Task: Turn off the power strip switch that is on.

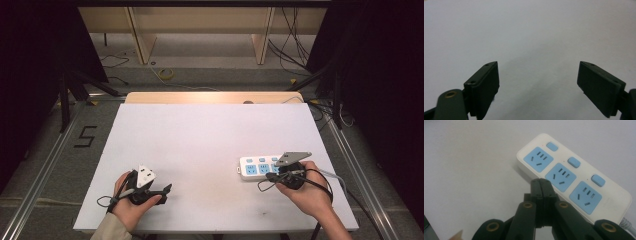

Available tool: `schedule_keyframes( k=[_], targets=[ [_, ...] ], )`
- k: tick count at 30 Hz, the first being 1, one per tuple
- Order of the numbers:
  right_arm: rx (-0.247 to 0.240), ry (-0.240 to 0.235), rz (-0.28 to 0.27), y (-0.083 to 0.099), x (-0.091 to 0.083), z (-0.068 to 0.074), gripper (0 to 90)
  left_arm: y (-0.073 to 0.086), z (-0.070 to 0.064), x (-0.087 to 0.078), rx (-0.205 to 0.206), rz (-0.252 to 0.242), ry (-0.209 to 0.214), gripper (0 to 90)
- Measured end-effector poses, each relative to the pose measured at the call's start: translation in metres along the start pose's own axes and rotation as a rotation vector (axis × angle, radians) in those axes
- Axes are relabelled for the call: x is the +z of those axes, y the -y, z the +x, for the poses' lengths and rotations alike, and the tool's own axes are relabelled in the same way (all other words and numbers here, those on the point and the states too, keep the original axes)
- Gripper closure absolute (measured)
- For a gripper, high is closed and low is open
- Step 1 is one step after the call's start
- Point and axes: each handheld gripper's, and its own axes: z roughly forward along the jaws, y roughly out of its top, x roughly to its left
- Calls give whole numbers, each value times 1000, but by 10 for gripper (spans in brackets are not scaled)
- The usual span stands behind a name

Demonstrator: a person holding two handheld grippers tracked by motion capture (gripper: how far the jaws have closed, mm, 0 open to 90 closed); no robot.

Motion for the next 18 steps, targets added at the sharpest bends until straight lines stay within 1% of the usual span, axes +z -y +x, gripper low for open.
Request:
schedule_keyframes(
  k=[9, 18],
  targets=[
    [-5, 3, 4, -4, 1, -1, 900, 0, 0, 0, 1, -1, 1, 176],
    [1, -1, 6, -7, 2, -3, 900, 0, 0, 0, 2, 0, -2, 176]
  ],
)
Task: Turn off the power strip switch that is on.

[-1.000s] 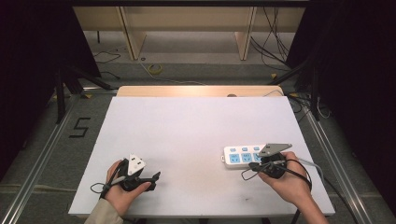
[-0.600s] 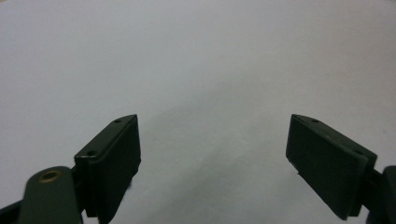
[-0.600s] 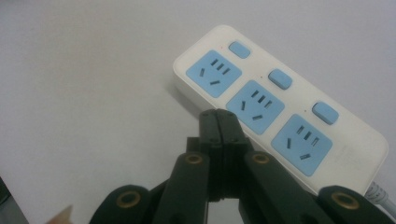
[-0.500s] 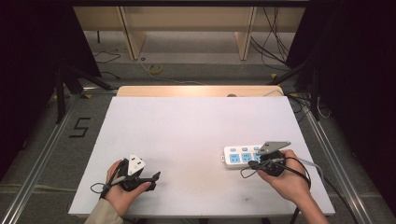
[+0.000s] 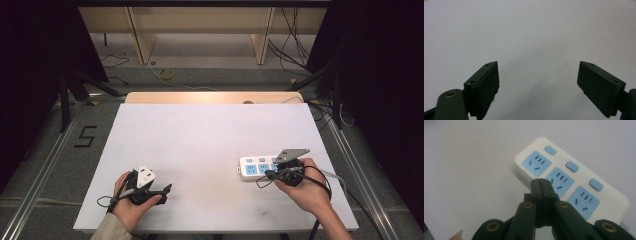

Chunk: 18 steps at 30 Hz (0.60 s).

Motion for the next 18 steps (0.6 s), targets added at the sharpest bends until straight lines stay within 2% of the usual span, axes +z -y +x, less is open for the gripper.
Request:
schedule_keyframes(
  k=[18],
  targets=[
    [-2, -5, 6, -7, 3, -2, 900, 0, 0, 0, 5, 2, 0, 177]
  ],
)
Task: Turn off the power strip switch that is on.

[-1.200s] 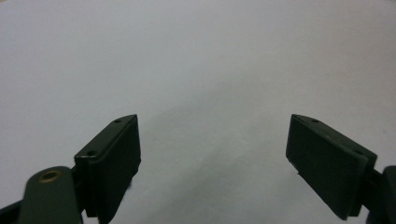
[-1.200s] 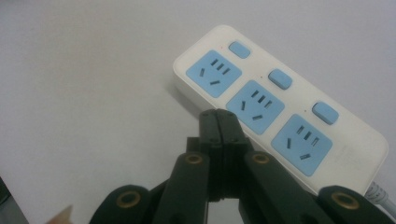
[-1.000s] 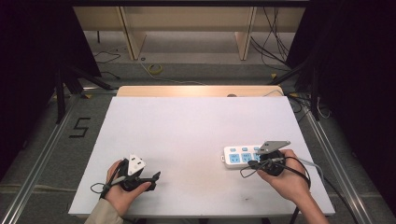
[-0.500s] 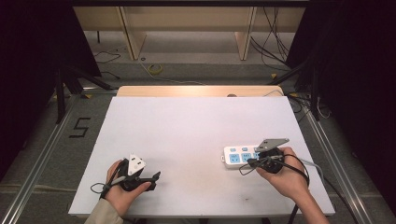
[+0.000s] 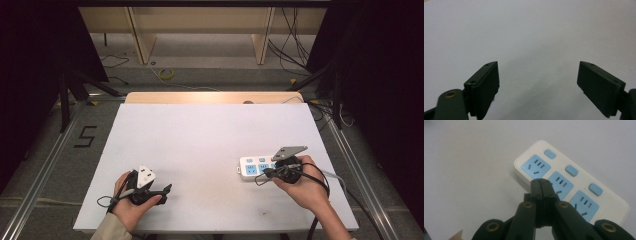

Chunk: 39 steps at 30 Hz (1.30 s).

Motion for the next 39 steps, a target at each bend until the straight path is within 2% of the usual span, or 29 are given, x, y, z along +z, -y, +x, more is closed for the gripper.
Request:
schedule_keyframes(
  k=[39],
  targets=[
    [-2, -3, 31, -12, 8, -4, 900, 0, 0, 0, 4, 1, 1, 178]
  ],
)
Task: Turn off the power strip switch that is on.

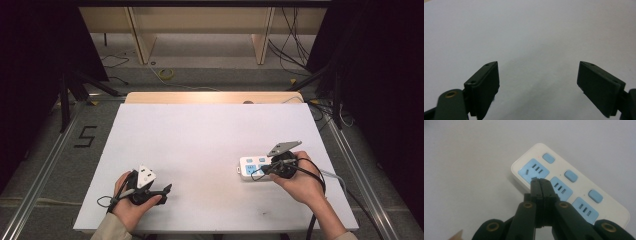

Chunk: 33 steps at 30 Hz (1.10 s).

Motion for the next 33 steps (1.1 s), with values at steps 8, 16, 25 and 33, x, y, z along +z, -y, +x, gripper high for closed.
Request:
schedule_keyframes(
  k=[8, 16, 25, 33],
  targets=[
    [-2, 0, 2, -2, 1, -1, 900, 0, 0, 0, 1, 0, 0, 178],
    [5, -2, 3, -4, 2, -2, 900, 0, 0, 0, -2, -5, -1, 178],
    [2, 3, 9, -7, 4, -4, 900, 0, 0, 0, -2, -6, -2, 178],
    [5, 8, 13, -10, 4, -4, 900, 0, 0, 0, -2, -5, -2, 178]
  ],
)
